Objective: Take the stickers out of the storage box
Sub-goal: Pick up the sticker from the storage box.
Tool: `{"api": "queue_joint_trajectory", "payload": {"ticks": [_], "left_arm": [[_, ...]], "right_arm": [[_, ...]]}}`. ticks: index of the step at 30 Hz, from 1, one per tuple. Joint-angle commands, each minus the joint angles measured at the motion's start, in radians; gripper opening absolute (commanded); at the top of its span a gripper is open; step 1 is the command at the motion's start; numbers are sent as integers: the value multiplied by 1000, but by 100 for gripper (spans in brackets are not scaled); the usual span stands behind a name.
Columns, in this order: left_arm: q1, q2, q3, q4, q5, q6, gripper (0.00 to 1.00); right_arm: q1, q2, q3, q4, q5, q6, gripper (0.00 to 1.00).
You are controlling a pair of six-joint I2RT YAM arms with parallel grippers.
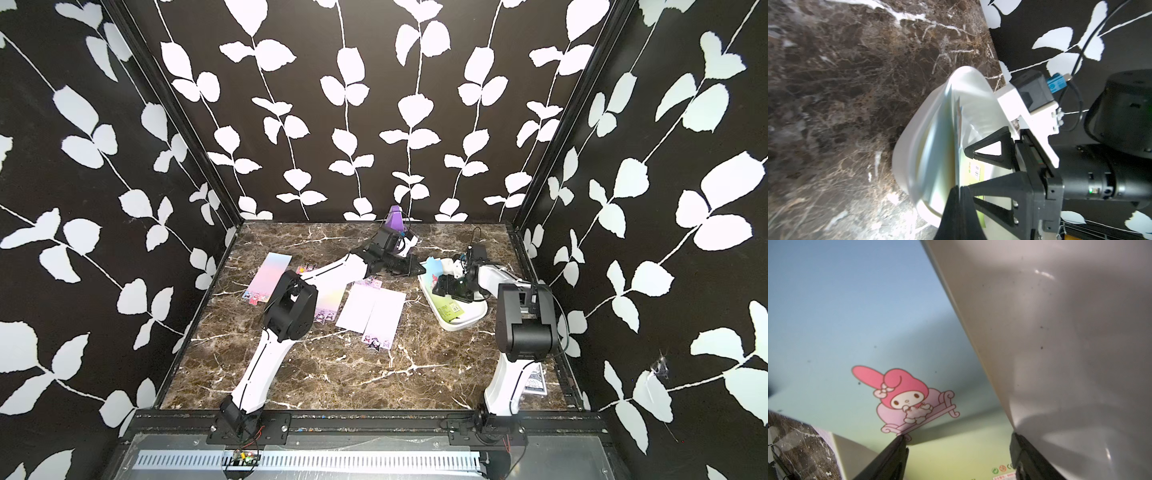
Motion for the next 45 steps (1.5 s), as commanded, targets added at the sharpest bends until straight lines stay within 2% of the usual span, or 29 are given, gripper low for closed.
{"api": "queue_joint_trajectory", "payload": {"ticks": [1,8,13,17,23,27,28,30,33,37,42,45], "left_arm": [[2,-12,75,19,56,-10,0],[25,-91,85,19,68,0,0],[72,-200,-32,36,59,21,0],[112,-318,-167,83,99,40,0],[202,-509,-365,187,233,50,0],[257,-615,-468,265,319,-20,0],[262,-651,-476,200,298,34,0],[257,-714,-456,-14,197,221,0],[244,-807,-476,-181,46,446,0],[210,-1012,-661,-126,-190,647,0],[65,-1234,-871,-3,-534,936,0],[58,-1309,-966,85,-519,997,0]], "right_arm": [[-9,-93,-21,-67,66,4,80],[-10,-271,14,-148,196,15,89],[-10,-337,25,-177,187,20,91],[-9,-397,-5,-130,62,31,93],[-7,-402,8,-54,-260,54,95],[32,-401,10,-14,-310,38,95],[49,-400,13,-17,-316,31,95],[80,-390,19,-14,-364,33,95],[116,-368,21,30,-422,92,95],[123,-345,26,103,-488,203,95],[131,-312,40,206,-532,407,95],[157,-301,75,194,-513,444,95]]}}
